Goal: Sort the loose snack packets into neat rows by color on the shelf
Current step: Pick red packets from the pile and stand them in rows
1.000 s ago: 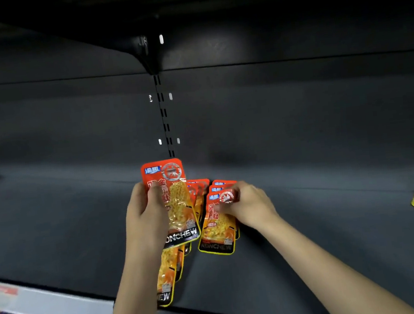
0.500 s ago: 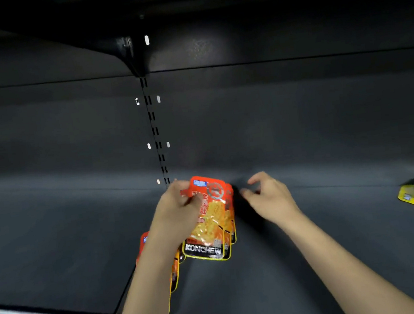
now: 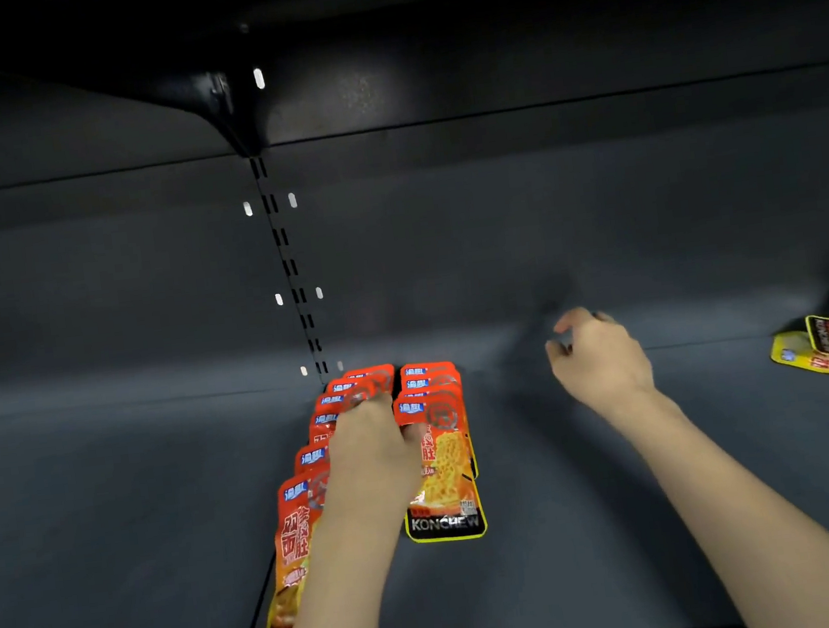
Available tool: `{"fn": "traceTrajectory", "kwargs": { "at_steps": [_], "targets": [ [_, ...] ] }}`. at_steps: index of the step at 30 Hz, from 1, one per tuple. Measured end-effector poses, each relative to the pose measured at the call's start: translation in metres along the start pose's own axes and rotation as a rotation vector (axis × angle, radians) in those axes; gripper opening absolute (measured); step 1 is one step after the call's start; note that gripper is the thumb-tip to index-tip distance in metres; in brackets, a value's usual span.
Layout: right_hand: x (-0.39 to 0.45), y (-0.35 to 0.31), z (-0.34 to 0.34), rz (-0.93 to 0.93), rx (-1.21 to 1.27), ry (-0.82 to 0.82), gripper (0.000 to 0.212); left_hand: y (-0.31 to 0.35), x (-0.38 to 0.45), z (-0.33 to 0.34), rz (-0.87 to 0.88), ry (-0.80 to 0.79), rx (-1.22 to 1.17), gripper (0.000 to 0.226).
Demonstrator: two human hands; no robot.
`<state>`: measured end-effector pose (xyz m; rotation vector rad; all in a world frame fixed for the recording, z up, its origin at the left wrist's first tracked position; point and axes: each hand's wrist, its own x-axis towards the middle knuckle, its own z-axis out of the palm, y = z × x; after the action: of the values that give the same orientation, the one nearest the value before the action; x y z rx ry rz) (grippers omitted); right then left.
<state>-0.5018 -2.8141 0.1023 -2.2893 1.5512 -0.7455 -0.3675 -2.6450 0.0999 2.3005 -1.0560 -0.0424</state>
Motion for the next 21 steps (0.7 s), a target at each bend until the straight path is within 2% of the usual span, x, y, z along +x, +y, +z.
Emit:
{"fn": "traceTrajectory", "kwargs": {
  "at_steps": [5,11,14,21],
  "targets": [
    [-0.008,-0.001,-0.014,-0.048,0.084,0.035,0.022,-0.005,0.004,-0.001,0.057,0.026,-0.086,0.031],
    [-0.025,0.014,-0.046,-0.061,0.135,0.181,0.014,0.006,0.008,-0.016,0.169,0.081,-0.172,0.033],
    [-0.029,0.024,-0.061,-0.072,0.126,0.166,0.013,0.023,0.012,-0.023,0.247,0.043,-0.177,0.037],
    [-0.022,0.065,-0.097,-0.116,0.121,0.124,0.008,0.083,0.002,-0.026,0.397,0.064,-0.197,0.038]
  ]
}}
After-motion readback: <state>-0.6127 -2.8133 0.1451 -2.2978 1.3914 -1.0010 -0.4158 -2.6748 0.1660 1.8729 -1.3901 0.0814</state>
